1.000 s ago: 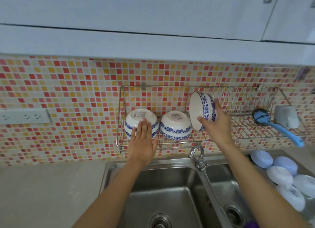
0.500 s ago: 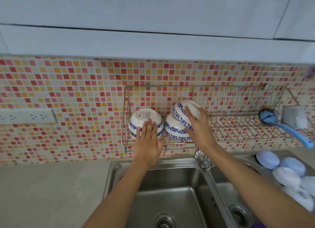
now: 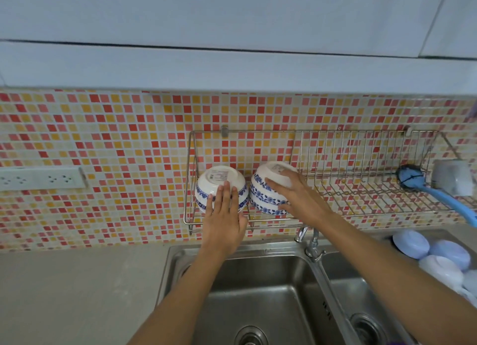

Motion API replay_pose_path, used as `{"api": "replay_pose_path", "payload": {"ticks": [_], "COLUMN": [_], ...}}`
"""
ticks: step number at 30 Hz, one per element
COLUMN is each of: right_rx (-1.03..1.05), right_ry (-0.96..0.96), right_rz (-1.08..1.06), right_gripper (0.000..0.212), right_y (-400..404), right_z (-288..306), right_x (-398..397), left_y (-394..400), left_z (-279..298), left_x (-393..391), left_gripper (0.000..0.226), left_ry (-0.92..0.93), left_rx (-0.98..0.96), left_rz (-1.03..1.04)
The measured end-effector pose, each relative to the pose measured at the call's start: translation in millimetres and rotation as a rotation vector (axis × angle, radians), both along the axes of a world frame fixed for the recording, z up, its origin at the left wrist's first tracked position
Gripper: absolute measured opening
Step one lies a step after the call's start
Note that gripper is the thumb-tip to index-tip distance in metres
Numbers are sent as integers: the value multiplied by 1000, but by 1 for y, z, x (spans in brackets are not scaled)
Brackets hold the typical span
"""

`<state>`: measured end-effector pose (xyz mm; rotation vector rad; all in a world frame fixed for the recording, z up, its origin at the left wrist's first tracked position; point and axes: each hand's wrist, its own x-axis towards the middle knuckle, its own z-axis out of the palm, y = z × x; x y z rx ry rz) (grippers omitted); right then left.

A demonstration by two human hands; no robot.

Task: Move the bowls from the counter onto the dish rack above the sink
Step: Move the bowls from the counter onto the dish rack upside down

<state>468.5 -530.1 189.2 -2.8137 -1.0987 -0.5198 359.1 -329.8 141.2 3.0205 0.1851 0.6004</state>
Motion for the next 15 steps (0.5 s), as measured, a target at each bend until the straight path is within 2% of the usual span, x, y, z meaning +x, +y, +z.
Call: {"api": "replay_pose_path", "payload": {"ticks": [7,11,13,15], "right_rx": [135,361,476,637], "right_ry": [70,205,258,369], "right_rz": [56,73,-4,-117], "right_gripper": [85,81,92,104], "right_y": [-2,0,3,5], "right_z": [-10,-22,-22,-17], "right_x": [7,-1,-5,-3], "left_y": [1,0,0,-1], "left_z": [-2,-2,-1,2], "left_x": [1,0,0,0], "left_gripper": [72,72,74,72], "left_ry": [9,15,31,18], "left_rx": [30,33,33,-49], "left_rz": [6,14,15,6]}}
